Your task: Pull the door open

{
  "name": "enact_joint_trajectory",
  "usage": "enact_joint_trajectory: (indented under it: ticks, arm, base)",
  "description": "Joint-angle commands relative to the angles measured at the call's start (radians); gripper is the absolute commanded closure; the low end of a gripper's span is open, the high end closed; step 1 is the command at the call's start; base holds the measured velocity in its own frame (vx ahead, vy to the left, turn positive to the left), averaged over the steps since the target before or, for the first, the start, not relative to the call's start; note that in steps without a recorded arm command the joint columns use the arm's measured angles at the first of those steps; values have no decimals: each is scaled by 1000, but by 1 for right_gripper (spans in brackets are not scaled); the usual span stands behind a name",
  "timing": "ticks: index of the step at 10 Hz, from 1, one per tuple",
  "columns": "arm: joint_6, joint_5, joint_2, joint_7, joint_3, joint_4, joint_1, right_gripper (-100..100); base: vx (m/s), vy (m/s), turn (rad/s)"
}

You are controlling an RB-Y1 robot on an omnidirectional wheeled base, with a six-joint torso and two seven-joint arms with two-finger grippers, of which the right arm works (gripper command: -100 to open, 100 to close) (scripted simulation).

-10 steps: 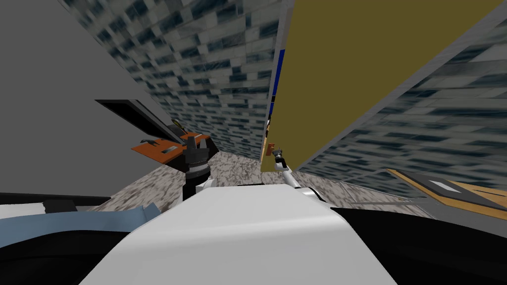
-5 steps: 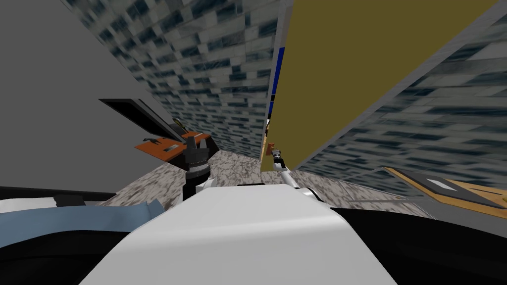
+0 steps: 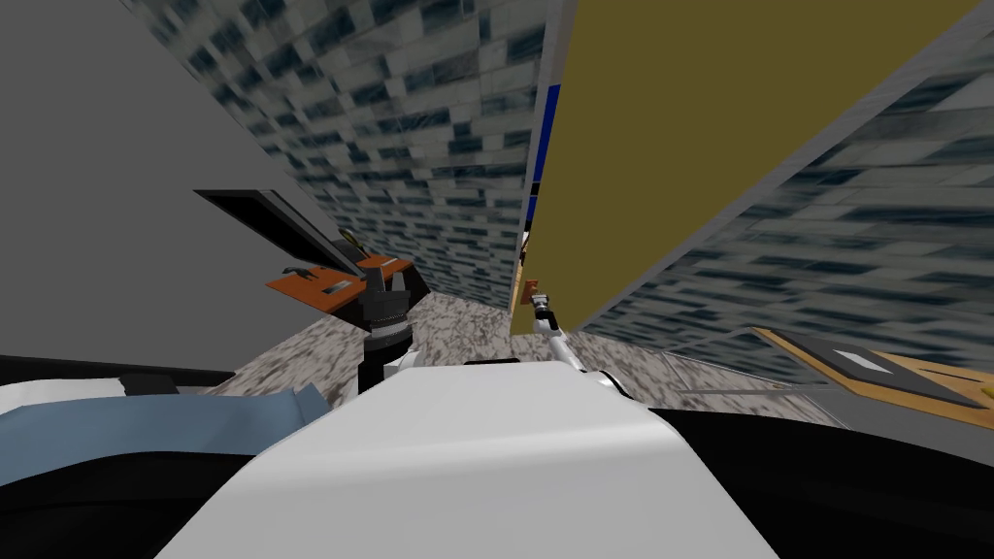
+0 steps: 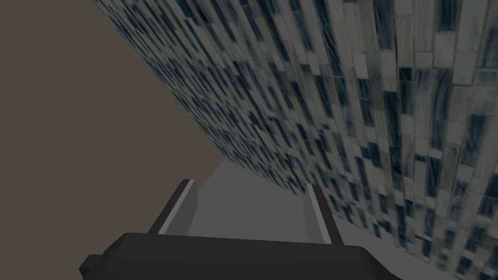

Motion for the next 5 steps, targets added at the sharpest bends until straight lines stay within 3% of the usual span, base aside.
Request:
enact_joint_trajectory:
  ticks: [1, 3, 5]
  arm:
    - [6, -21, 28, -41, 19, -11, -16, -100]
    - [6, -21, 28, -41, 19, -11, -16, -100]
    - [19, -59, 49, -98, 25, -32, -13, -100]
  base:
    - [-91, -31, 10]
    - [-48, -22, 2]
    - [-81, -29, 8]
